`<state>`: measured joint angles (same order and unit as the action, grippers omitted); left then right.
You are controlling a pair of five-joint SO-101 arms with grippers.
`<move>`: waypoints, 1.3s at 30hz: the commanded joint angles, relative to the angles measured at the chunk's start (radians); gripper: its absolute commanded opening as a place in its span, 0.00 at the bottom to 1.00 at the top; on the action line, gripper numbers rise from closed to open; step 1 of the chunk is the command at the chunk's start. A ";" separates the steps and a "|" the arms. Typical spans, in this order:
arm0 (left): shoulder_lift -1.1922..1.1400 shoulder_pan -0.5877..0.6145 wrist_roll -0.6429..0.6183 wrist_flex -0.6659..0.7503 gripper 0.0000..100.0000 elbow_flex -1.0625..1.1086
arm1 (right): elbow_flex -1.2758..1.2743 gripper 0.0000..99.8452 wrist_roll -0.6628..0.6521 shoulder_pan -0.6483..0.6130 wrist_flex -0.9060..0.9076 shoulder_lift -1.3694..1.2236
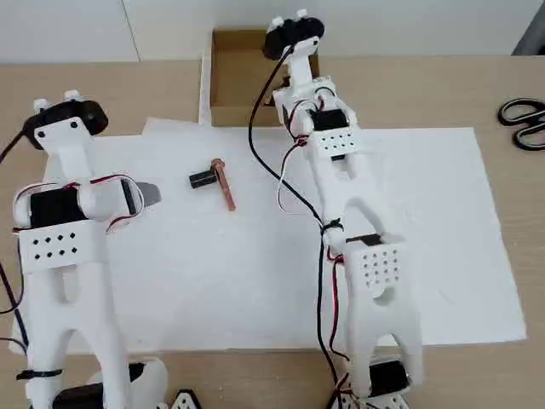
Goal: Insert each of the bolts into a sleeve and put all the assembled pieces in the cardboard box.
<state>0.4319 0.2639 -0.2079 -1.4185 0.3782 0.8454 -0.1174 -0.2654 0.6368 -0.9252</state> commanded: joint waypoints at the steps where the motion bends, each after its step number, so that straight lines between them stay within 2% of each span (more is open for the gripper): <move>1: 0.032 0.003 0.006 -0.015 0.28 -0.025 | 0.212 0.00 -0.011 -0.001 -0.028 -0.064; 9: 0.034 0.000 0.006 -0.035 0.28 -0.025 | 0.382 0.01 -0.011 -0.002 -0.028 -0.219; 18: 0.034 -0.002 0.008 -0.035 0.28 -0.025 | 0.396 0.24 -0.011 -0.005 -0.028 -0.242; 27: 0.034 -0.003 0.043 -0.035 0.28 -0.025 | 0.445 0.27 -0.011 0.001 -0.005 -0.239; 33: 0.026 -0.127 0.112 -0.028 0.28 -0.031 | 0.844 0.27 -0.006 -0.002 0.302 -0.239; 39: -0.098 -0.201 0.012 0.107 0.28 -0.031 | 0.836 0.27 -0.005 0.039 0.671 -0.061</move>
<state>0.3951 0.0890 -0.1450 -1.3802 0.3782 1.6295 -0.1174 -0.2593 1.1278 -1.1477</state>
